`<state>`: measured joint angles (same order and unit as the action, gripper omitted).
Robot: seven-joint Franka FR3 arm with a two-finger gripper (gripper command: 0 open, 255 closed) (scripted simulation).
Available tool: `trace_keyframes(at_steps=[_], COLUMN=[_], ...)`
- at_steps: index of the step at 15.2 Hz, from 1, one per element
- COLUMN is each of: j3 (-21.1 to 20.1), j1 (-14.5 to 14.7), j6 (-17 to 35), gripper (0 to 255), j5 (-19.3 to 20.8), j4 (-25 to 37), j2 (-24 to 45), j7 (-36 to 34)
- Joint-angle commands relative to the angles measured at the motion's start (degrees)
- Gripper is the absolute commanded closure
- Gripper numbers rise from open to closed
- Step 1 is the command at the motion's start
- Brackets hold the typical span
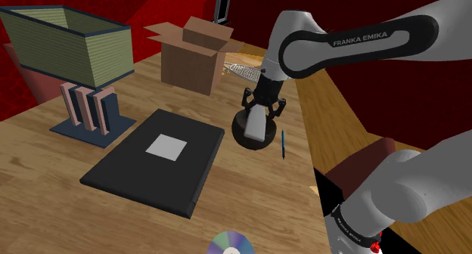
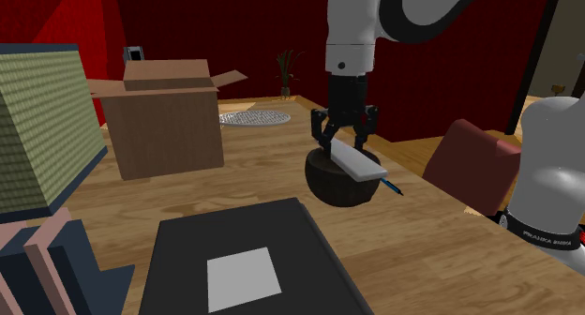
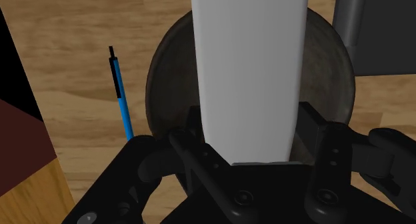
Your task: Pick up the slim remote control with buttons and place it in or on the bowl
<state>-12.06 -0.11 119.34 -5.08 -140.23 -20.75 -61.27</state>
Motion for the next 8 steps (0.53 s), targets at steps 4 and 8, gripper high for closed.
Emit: trace_keyframes(at_steps=[4, 8], j3=[0.0, 0.0], j1=[0.0, 0.0], j6=[0.1, 0.0], gripper=[0, 0], j5=[0.0, 0.0], j4=[-0.1, -0.1], j2=[0.1, 0.1], j7=[0.0, 0.0])
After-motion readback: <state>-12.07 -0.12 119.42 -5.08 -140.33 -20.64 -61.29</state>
